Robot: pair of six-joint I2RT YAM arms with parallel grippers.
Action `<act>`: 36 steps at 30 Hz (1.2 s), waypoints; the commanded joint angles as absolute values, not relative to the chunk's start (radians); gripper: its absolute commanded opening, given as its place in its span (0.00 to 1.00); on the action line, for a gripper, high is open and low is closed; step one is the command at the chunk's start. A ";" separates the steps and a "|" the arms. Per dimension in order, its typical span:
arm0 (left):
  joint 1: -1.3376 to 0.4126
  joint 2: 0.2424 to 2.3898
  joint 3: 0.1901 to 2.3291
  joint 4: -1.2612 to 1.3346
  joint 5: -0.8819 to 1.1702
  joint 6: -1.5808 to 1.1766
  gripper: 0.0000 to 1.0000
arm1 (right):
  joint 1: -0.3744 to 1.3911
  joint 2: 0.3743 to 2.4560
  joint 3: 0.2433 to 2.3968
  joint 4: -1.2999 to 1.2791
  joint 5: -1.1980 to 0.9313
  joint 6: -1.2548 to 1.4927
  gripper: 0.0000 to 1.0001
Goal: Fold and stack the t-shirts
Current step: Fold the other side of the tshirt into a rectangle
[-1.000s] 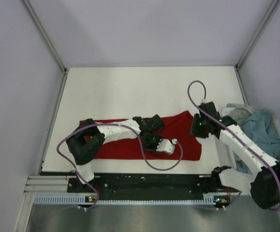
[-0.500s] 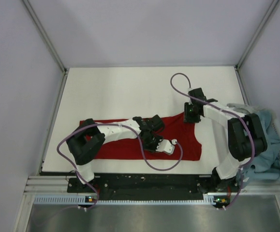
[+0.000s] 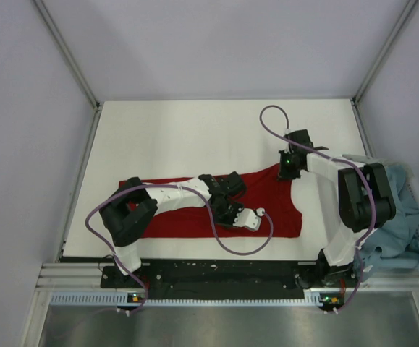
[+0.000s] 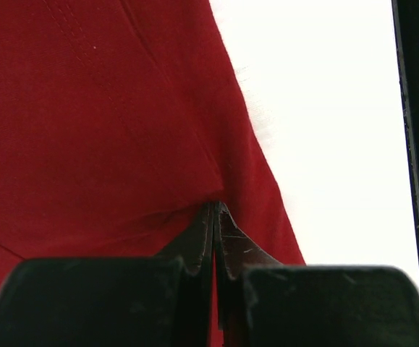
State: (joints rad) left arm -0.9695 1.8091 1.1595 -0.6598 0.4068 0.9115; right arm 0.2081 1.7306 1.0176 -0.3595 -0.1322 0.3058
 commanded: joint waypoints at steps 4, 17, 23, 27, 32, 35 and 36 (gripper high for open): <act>-0.962 1.828 1.166 -0.663 0.429 0.919 0.00 | 0.193 1.735 1.098 -0.350 -0.086 0.249 0.00; -0.930 1.740 1.339 -0.764 0.409 0.838 0.52 | 0.195 1.643 1.184 -0.549 -0.017 0.222 0.38; -0.873 1.634 1.375 -0.841 0.474 0.825 0.54 | 0.198 1.415 1.063 -0.635 -0.026 0.380 0.39; -0.738 1.609 1.336 -0.813 0.382 0.761 0.38 | 0.230 1.316 0.927 -0.693 -0.031 0.469 0.23; -0.488 1.592 1.260 -0.779 0.259 0.726 0.30 | 0.297 1.212 0.783 -0.724 -0.008 0.563 0.05; -0.340 1.566 1.177 -0.694 0.209 0.741 0.31 | 0.330 1.180 0.729 -0.724 -0.008 0.607 0.00; -0.290 1.568 1.158 -0.672 0.198 0.750 0.30 | 0.333 1.177 0.713 -0.727 -0.011 0.618 0.00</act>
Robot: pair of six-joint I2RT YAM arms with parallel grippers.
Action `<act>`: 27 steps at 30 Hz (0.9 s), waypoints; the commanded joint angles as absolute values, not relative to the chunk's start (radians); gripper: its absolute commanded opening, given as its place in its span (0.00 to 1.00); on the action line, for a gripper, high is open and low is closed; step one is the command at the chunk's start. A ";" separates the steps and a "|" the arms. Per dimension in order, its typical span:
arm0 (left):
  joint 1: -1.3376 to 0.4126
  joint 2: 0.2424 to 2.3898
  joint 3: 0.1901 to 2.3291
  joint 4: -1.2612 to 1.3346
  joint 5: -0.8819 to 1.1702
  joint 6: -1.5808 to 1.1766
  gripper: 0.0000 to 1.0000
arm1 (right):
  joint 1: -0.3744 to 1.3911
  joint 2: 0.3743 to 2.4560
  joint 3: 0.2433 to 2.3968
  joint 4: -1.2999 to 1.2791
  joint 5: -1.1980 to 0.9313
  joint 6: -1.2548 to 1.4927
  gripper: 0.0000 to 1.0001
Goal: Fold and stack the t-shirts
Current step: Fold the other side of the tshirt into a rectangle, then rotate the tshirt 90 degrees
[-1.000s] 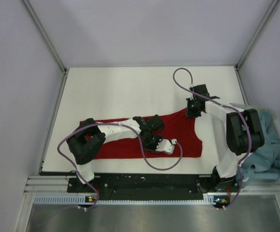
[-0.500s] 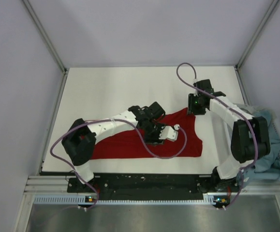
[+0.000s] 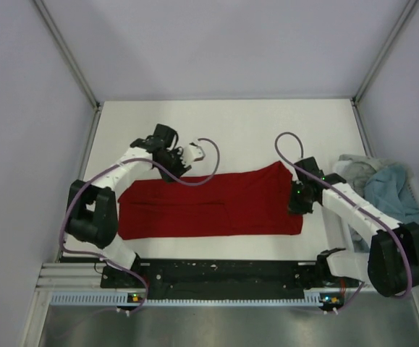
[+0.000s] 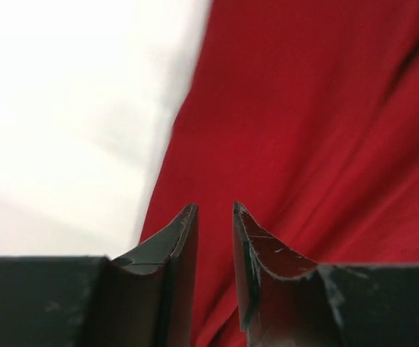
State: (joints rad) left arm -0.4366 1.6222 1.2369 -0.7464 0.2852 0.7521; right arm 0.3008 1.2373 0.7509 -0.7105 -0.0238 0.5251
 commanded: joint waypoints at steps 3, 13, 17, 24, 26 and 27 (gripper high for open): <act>-0.166 1.610 1.141 -0.644 0.189 0.765 0.22 | 0.334 1.173 0.661 -0.721 -0.006 0.653 0.00; 0.034 1.769 1.066 -0.528 0.158 0.773 0.14 | 0.305 1.428 0.696 -0.646 0.110 0.612 0.00; 0.040 1.724 0.990 -0.485 0.163 0.781 0.14 | 0.243 1.567 0.826 -0.641 0.153 0.545 0.00; 0.035 1.649 0.865 -0.468 0.215 0.791 0.14 | 0.176 1.886 1.231 -0.650 0.172 0.414 0.00; 0.020 1.597 0.803 -0.459 0.238 0.819 0.15 | 0.170 1.997 1.386 -0.681 0.157 0.382 0.00; 0.012 1.568 0.776 -0.457 0.251 0.830 0.15 | 0.170 2.055 1.479 -0.707 0.156 0.368 0.00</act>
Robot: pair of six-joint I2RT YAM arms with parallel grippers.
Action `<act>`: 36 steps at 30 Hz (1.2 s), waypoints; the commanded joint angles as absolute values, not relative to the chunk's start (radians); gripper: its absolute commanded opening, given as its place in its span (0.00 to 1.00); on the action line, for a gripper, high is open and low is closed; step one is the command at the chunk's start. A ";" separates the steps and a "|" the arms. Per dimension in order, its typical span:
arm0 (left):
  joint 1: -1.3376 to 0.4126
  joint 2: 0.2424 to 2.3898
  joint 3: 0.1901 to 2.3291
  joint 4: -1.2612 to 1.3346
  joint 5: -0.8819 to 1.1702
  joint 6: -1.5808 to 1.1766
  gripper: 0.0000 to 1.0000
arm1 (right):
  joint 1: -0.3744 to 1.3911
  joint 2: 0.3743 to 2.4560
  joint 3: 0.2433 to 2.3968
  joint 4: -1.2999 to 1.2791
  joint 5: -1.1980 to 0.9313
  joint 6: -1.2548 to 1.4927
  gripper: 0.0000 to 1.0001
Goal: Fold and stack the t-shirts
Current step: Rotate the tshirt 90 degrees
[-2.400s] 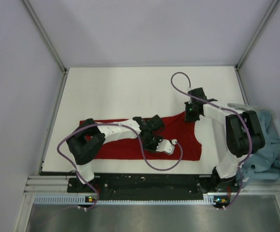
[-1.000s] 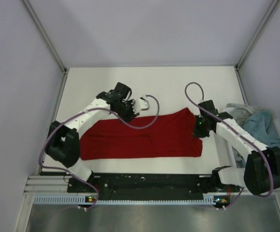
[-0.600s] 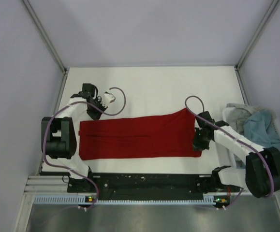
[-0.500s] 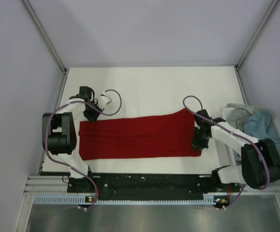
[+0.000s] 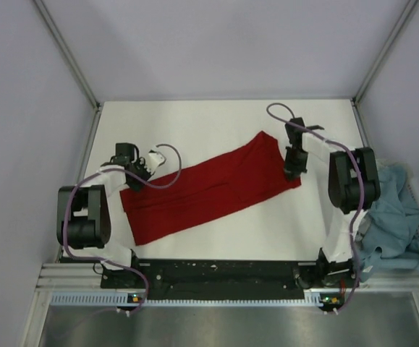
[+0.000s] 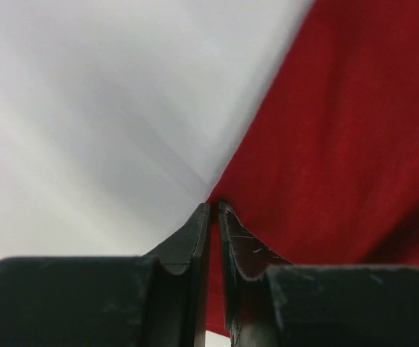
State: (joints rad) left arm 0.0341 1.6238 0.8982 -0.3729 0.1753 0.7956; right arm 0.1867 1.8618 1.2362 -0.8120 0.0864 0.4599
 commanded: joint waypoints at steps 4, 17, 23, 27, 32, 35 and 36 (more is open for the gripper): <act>-0.070 1.464 0.695 -0.497 0.287 0.868 0.17 | 0.164 2.303 1.866 -0.828 0.095 0.286 0.00; -0.512 1.206 0.646 -0.681 0.227 0.805 0.18 | 0.088 2.559 2.495 -0.784 -0.113 0.245 0.09; -0.442 1.177 0.692 -0.741 0.149 0.836 0.27 | 0.095 2.248 2.305 -0.730 -0.277 0.143 0.35; -0.324 1.158 0.732 -0.720 0.243 0.871 0.32 | 0.178 1.928 1.880 -0.504 -0.365 0.023 0.45; -0.148 1.204 0.810 -0.701 0.518 0.910 0.40 | 0.363 1.547 1.259 -0.097 -0.478 -0.083 0.49; -0.127 1.218 0.845 -0.771 0.604 0.968 0.46 | 0.498 1.364 0.999 0.079 -0.541 -0.168 0.57; -0.124 1.215 0.844 -0.779 0.610 0.991 0.47 | 0.565 1.327 0.941 0.093 -0.535 -0.216 0.59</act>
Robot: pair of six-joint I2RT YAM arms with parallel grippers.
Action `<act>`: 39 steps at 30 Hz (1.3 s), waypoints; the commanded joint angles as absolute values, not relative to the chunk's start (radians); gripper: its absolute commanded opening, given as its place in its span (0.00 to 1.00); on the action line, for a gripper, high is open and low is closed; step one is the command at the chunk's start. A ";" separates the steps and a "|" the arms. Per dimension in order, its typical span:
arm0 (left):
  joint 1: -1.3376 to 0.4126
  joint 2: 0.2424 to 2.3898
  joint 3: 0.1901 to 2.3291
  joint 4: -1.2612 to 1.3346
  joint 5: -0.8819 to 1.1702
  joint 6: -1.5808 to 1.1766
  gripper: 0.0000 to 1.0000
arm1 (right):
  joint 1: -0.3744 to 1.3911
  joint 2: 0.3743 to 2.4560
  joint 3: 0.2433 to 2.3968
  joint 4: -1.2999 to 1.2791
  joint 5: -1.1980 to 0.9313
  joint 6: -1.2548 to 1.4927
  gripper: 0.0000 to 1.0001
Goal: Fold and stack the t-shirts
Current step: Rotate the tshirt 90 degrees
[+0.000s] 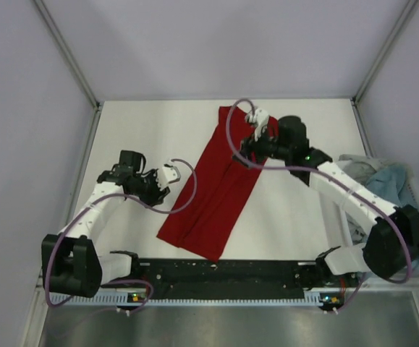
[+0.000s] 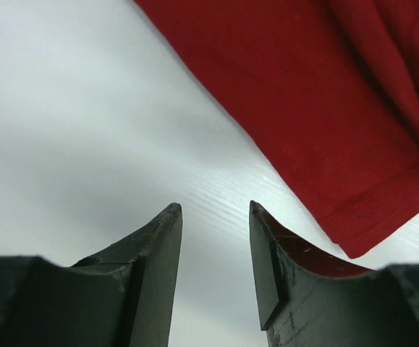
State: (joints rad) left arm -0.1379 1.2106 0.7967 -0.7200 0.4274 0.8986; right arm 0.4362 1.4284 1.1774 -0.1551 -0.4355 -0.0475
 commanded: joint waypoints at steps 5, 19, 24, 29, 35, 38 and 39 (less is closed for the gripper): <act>-0.124 1.172 0.815 -0.814 0.630 1.101 0.50 | 0.944 1.258 0.714 -0.031 -0.410 -0.625 0.87; -0.164 1.187 0.775 -1.058 0.723 1.419 0.53 | 1.212 1.471 0.681 0.009 -0.359 -0.793 0.57; -0.204 1.190 0.762 -1.094 0.730 1.445 0.53 | 1.256 1.532 0.696 -0.095 -0.362 -0.847 0.49; -0.339 1.186 0.721 -1.046 0.655 1.391 0.53 | 1.304 1.517 0.698 -0.320 -0.243 -0.863 0.10; -0.530 1.163 0.745 -1.083 0.686 1.382 0.55 | 1.307 1.422 0.601 -0.420 -0.109 -0.931 0.00; -0.619 1.137 0.715 -1.013 0.648 1.341 0.56 | 1.308 1.396 0.591 -0.436 -0.107 -0.930 0.00; -0.650 1.125 0.701 -0.973 0.635 1.327 0.57 | 1.308 1.384 0.586 -0.439 -0.100 -0.924 0.00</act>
